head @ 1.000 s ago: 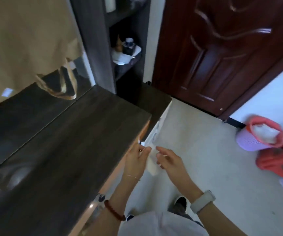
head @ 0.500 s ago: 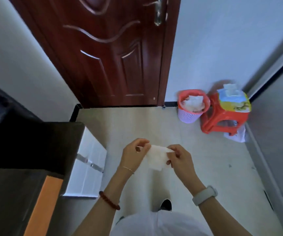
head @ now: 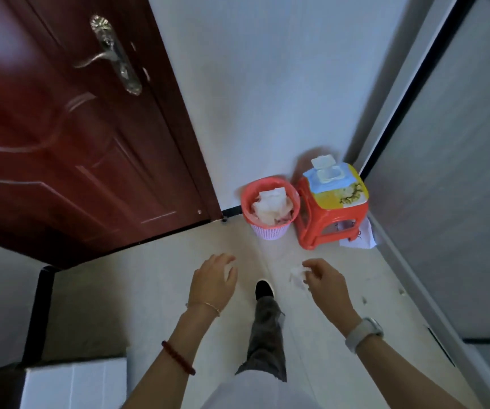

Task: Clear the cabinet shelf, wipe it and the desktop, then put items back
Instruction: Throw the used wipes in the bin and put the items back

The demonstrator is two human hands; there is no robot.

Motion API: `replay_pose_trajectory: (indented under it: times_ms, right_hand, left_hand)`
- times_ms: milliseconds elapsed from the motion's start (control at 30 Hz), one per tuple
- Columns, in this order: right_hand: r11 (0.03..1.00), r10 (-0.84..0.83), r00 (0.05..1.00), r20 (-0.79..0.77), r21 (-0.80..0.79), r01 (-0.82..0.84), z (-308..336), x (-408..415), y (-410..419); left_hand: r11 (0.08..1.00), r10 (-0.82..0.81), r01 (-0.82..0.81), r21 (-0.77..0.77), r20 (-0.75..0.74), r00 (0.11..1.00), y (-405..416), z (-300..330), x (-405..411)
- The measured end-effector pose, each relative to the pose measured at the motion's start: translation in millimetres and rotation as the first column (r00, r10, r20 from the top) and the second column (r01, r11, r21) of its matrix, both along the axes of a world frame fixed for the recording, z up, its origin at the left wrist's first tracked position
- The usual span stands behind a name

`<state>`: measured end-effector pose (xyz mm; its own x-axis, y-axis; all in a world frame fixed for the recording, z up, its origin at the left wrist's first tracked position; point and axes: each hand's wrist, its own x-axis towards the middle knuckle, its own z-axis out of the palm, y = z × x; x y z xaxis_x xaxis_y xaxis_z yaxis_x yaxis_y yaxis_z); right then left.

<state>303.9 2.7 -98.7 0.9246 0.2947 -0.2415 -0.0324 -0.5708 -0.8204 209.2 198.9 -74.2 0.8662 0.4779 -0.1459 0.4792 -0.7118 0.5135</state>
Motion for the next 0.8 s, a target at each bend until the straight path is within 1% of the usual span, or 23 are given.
replay_pose_trajectory:
  times_ms: [100, 233, 333, 400, 467, 567, 633, 733, 767, 800]
  right_hand:
    - [0.996, 0.059, 0.998, 0.036, -0.069, -0.056, -20.2, 88.8, 40.9]
    - [0.98, 0.147, 0.989, 0.017, -0.139, -0.143, -52.3, 206.1, 105.7]
    - [0.951, 0.219, 0.975, -0.043, -0.213, -0.223, -72.2, 276.2, 147.0]
    - [0.915, 0.293, 0.948, -0.125, -0.253, -0.316, -81.7, 309.7, 169.2]
    - [0.864, 0.369, 0.906, -0.209, -0.282, -0.417, -91.4, 336.0, 188.5]
    - [0.761, 0.495, 0.835, -0.241, -0.343, -0.55, -110.7, 361.9, 210.9]
    - [0.684, 0.569, 0.797, -0.201, -0.422, -0.595, -118.0, 370.1, 220.1]
    - [0.577, 0.663, 0.739, -0.119, -0.547, -0.607, -111.3, 371.9, 223.6]
    - [0.554, 0.694, 0.715, -0.089, -0.568, -0.608, -103.0, 370.9, 226.9]
    - [0.566, 0.706, 0.708, -0.039, -0.57, -0.596, -96.7, 369.0, 227.6]
  left_hand:
    - [1.0, 0.026, -0.027, -0.015, -0.029, 0.999, 33.2, -23.7, 81.8]
    - [0.998, 0.053, -0.056, -0.031, -0.089, 0.995, 82.7, -55.3, 193.3]
    - [0.996, 0.084, -0.089, -0.025, -0.161, 0.983, 108.5, -67.5, 258.8]
    - [0.996, 0.089, -0.094, -0.012, -0.199, 0.976, 121.4, -74.0, 289.6]
    - [0.997, 0.078, -0.076, 0.018, -0.231, 0.97, 134.4, -82.3, 313.0]
    - [0.997, 0.078, -0.066, 0.047, -0.336, 0.939, 149.3, -94.2, 337.4]
    - [0.996, 0.085, -0.066, 0.061, -0.405, 0.91, 157.6, -98.3, 346.7]
    - [0.993, 0.104, -0.072, 0.089, -0.436, 0.894, 164.4, -94.4, 347.7]
    - [0.99, 0.137, -0.113, 0.082, -0.435, 0.89, 166.6, -89.6, 343.7]
    - [0.986, 0.164, -0.149, 0.068, -0.436, 0.885, 167.4, -85.8, 339.3]
